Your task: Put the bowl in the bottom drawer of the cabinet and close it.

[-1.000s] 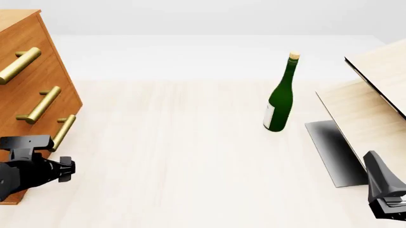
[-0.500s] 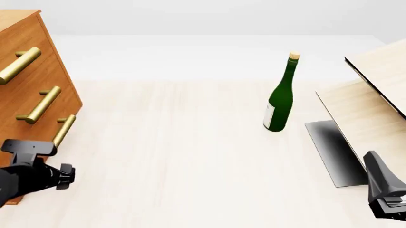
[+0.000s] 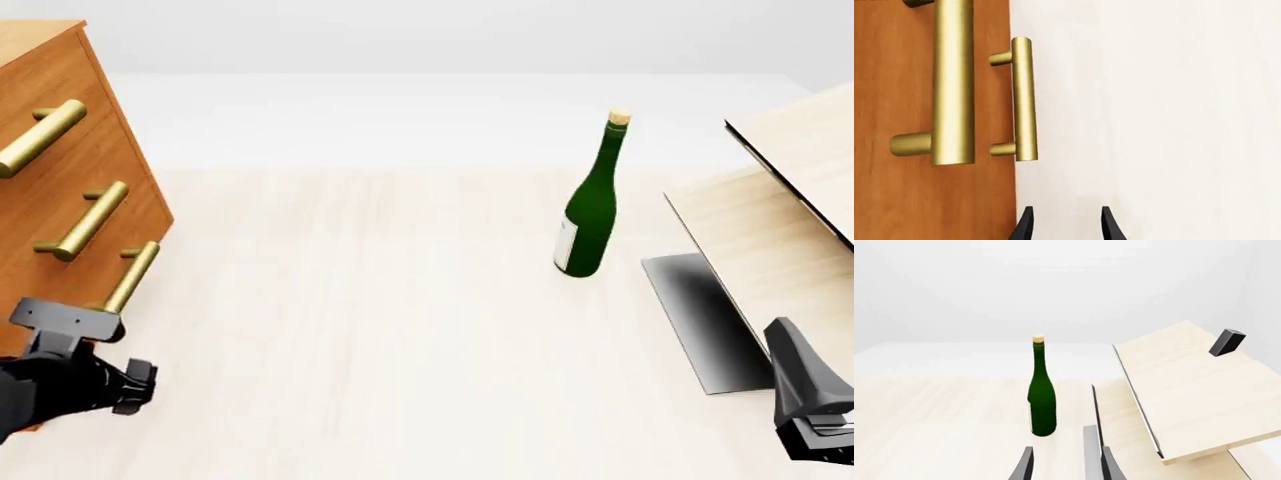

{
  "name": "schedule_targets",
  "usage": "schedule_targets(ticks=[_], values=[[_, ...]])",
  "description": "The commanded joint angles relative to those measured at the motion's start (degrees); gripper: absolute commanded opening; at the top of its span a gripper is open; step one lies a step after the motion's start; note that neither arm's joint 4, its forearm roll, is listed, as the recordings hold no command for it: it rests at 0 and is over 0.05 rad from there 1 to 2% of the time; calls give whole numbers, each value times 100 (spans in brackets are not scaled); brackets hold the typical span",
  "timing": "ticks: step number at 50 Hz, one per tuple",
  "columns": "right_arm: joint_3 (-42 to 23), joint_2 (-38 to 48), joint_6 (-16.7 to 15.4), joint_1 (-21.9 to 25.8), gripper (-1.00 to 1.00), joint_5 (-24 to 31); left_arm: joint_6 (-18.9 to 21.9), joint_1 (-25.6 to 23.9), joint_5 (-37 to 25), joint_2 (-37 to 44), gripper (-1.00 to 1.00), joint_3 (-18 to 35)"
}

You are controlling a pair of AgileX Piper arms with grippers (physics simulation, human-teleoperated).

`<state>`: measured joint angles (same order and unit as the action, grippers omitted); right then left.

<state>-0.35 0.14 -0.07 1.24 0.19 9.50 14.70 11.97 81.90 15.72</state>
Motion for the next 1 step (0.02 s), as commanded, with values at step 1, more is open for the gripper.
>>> schedule_targets(ticks=[1], values=[[-1, 3, 0, -2, 100, -1, 8, 1466, 69, -26, 100, -5]])
